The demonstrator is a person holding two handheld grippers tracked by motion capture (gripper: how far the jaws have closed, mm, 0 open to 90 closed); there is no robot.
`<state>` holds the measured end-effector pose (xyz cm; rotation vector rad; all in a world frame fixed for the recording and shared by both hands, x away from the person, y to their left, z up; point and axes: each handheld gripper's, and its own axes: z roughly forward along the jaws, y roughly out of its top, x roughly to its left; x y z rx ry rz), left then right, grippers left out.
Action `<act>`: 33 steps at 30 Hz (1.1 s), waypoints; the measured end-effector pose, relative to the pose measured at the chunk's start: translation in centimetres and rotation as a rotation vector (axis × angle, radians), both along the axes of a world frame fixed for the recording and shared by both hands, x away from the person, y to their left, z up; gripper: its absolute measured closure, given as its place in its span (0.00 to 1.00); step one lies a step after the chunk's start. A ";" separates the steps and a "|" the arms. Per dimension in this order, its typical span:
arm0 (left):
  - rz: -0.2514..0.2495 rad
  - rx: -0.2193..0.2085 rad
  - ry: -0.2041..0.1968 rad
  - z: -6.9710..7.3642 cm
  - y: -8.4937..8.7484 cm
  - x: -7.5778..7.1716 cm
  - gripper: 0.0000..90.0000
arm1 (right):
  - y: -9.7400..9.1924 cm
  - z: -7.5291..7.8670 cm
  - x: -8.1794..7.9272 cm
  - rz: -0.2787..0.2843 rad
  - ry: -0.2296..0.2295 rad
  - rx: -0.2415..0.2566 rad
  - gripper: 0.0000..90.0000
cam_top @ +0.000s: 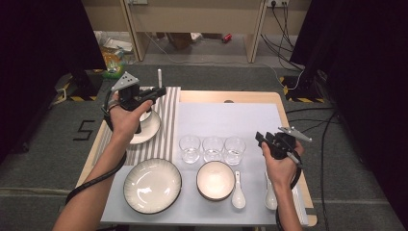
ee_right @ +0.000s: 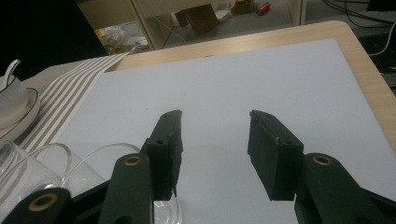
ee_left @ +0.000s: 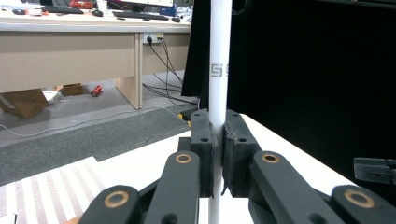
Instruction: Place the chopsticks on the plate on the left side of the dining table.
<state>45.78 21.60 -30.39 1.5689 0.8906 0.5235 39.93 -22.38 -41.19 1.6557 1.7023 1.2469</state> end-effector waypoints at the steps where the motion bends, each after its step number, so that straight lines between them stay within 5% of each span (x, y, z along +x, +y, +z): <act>1: 0.000 0.000 0.001 -0.1 0.1 -0.1 0.93 | 0.0 0.0 0.0 0.000 0.000 0.000 0.61; 33: 0.034 0.002 0.006 -1.4 3.1 -2.0 0.93 | -0.1 -0.3 -0.1 0.000 0.001 0.002 0.61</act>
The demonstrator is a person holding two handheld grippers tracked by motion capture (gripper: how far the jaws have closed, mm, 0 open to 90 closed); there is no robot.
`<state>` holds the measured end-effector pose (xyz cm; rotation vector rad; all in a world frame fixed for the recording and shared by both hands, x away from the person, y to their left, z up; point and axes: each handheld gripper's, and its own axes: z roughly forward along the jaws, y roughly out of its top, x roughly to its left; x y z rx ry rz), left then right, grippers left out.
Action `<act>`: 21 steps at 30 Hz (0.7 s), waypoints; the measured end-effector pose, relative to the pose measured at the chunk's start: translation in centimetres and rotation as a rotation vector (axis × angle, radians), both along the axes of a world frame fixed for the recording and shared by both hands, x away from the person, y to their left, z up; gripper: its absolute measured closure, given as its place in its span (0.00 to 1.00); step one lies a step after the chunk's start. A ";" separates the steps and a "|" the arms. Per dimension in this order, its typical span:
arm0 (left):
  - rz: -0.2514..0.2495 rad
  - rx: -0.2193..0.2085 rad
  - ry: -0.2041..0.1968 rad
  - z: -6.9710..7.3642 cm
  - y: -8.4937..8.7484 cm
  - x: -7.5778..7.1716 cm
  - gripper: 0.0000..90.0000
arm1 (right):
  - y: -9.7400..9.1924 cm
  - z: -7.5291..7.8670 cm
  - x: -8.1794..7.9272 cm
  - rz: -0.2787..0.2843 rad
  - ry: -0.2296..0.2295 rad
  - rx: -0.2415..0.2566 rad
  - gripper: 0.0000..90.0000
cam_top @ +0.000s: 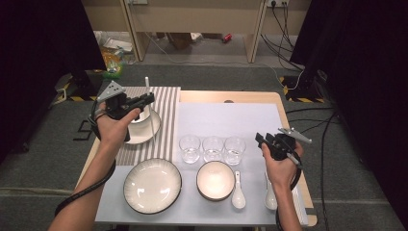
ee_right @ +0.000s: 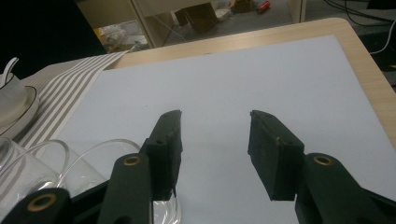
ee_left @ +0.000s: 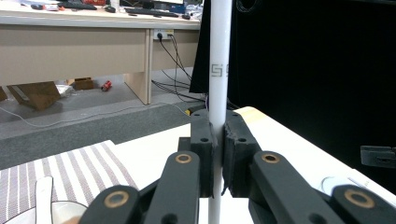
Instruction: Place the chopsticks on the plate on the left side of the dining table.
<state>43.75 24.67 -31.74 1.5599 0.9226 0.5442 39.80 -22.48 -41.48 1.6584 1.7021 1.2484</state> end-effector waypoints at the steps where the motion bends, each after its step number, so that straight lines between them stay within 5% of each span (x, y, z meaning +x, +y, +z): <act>1: 0.004 -0.001 0.000 0.0 0.1 -0.1 0.93 | 0.0 0.0 0.0 0.000 -0.003 0.002 0.61; 21: 0.037 -0.006 0.014 -1.2 2.3 -1.1 0.93 | 0.1 -0.3 0.0 0.003 0.009 -0.006 0.61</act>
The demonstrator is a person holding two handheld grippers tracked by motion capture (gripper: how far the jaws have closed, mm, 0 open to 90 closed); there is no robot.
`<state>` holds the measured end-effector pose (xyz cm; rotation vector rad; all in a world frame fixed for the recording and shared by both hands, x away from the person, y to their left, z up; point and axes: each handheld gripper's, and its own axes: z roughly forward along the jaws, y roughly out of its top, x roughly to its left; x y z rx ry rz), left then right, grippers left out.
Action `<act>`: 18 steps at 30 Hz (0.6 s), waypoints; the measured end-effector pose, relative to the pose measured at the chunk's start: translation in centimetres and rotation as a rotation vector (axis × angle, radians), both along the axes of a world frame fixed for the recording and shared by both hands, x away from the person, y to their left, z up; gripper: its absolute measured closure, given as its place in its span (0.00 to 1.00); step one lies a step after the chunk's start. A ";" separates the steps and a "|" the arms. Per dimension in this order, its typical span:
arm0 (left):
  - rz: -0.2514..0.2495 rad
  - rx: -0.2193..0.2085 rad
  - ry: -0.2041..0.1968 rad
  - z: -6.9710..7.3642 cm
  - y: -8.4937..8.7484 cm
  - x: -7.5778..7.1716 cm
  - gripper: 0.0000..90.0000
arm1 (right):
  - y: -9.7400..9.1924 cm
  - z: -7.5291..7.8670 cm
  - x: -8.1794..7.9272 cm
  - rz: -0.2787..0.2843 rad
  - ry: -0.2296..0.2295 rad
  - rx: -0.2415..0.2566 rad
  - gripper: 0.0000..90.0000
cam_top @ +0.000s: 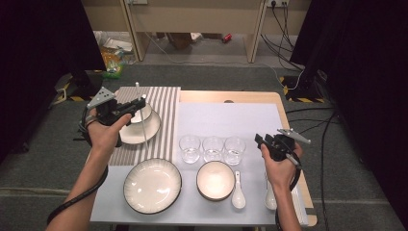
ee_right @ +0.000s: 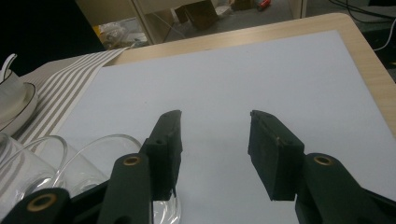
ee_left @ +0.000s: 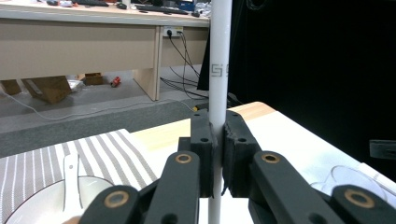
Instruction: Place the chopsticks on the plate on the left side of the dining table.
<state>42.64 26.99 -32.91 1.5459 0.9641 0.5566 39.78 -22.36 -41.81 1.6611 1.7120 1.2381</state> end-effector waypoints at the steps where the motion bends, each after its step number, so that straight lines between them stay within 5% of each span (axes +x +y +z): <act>1: 0.002 -0.001 0.000 0.0 0.1 0.0 0.93 | 0.0 0.0 0.0 0.000 -0.004 0.000 0.61; 18: 0.035 0.017 -0.012 -0.5 1.6 -1.1 0.93 | 0.0 0.0 -0.1 -0.002 -0.002 0.003 0.61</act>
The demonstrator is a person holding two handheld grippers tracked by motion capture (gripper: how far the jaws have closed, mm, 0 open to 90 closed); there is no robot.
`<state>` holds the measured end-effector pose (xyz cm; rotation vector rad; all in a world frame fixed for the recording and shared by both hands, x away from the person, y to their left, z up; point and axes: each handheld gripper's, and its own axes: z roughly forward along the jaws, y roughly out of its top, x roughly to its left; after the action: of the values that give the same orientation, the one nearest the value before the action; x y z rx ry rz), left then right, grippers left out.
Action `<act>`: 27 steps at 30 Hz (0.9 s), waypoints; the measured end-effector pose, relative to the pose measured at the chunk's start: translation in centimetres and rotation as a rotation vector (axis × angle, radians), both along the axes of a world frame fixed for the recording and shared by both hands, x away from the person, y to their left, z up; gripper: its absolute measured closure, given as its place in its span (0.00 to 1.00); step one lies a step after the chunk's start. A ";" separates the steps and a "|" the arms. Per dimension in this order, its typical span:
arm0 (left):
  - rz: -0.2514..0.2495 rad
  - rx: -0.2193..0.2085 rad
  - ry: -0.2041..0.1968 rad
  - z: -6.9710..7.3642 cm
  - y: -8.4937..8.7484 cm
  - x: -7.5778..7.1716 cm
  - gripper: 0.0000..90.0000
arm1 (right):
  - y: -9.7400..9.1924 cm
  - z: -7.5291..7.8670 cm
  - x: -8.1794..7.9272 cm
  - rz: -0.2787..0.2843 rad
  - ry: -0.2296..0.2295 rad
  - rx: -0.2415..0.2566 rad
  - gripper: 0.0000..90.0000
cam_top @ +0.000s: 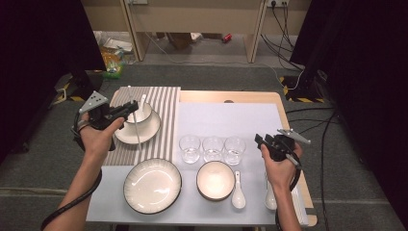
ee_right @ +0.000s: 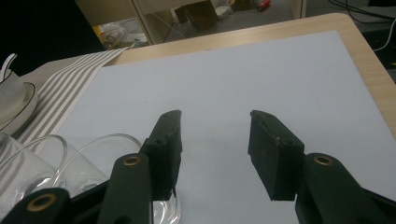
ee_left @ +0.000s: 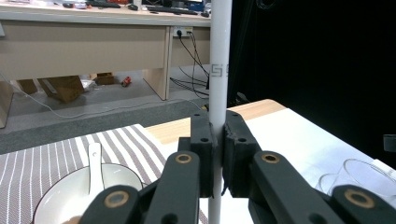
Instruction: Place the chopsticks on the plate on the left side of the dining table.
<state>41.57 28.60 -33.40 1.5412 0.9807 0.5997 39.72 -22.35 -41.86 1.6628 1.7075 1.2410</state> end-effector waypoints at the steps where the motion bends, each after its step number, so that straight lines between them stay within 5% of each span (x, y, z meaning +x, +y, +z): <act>1: 0.002 -0.002 0.000 0.0 0.0 -0.1 0.93 | 0.0 0.0 0.0 -0.001 0.000 -0.001 0.61; 27: 0.051 0.021 0.010 -0.9 2.8 -1.5 0.93 | -0.1 0.1 -0.1 -0.003 -0.001 0.003 0.61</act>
<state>40.03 31.35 -34.33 1.5429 1.0266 0.6402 39.61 -22.45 -41.77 1.6648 1.7033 1.2433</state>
